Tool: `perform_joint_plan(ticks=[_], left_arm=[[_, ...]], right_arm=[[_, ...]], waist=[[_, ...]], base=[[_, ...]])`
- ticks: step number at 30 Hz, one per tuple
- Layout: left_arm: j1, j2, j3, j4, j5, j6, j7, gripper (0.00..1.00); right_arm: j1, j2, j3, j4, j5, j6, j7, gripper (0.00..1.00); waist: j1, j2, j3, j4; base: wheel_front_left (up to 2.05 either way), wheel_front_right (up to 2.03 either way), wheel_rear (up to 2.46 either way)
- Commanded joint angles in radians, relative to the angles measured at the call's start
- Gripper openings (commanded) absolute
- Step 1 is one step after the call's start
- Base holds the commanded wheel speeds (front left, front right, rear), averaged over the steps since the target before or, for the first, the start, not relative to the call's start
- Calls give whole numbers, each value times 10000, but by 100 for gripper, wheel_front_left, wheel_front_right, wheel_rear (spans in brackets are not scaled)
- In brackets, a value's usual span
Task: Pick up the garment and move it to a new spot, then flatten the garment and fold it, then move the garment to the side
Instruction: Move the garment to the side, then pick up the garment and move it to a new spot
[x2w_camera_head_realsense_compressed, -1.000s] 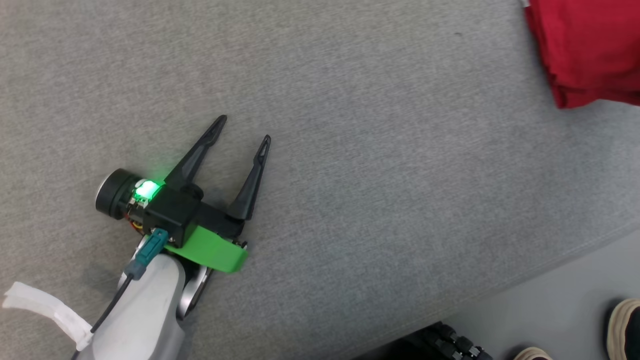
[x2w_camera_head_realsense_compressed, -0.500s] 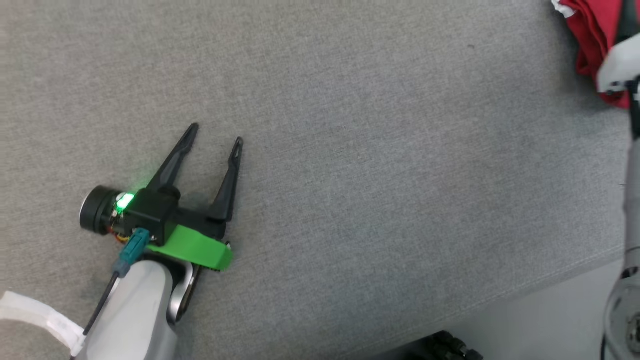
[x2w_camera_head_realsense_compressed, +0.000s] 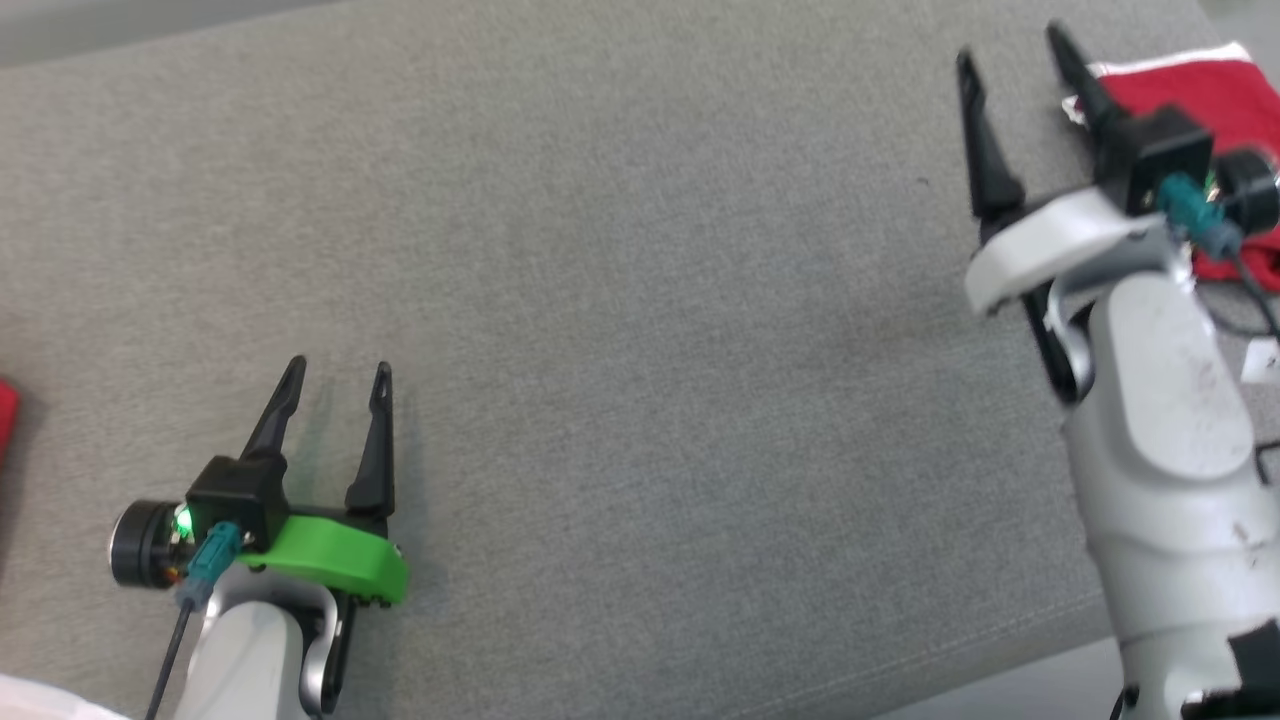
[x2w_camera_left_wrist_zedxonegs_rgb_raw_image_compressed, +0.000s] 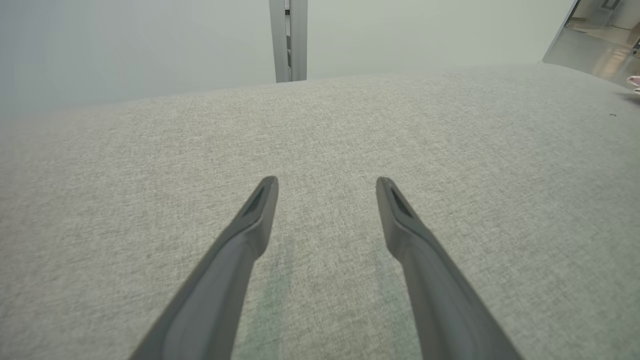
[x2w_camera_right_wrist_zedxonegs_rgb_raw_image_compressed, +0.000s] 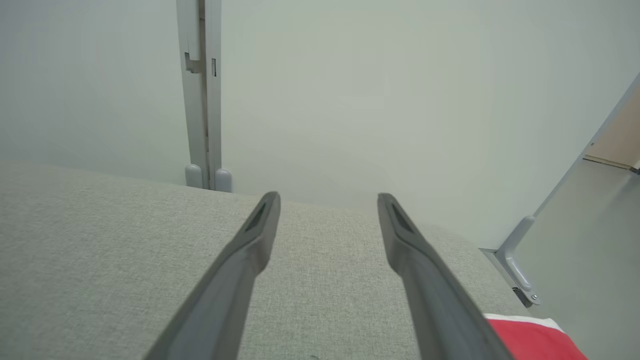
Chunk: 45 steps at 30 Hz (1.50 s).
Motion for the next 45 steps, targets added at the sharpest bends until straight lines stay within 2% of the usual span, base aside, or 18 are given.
perform_joint_plan(ticks=[1,13,25,36,40,45], left_arm=[[228,-56,143,36,87,31,-1,100],[1568,-616,1522,317,132,38,-1,100],[2607,-898,1990,110,-23,24,-1,100],[2680,-913,1679,-314,-165,20,0,100],[2528,-911,1628,-430,-449,19,0,100],[2402,-909,1728,-403,-490,23,1,100]], right_arm=[[456,12,55,-26,199,-19,-41,100],[3577,139,590,-624,1320,-19,-43,100],[5515,139,769,-1249,2161,-19,-44,100],[5686,144,980,-1390,2361,-19,-44,100],[5672,142,1151,-1495,2499,-19,-44,100],[5725,141,1211,-1522,2634,-19,-45,100]], waist=[[0,0,-894,579],[0,0,-2415,1356],[0,0,-3087,1631],[0,0,-2921,1807],[0,0,-2797,2212],[0,0,-2680,3221]], base=[[0,0,0],[0,0,0],[0,0,0],[0,0,0],[0,0,0],[0,0,0]])
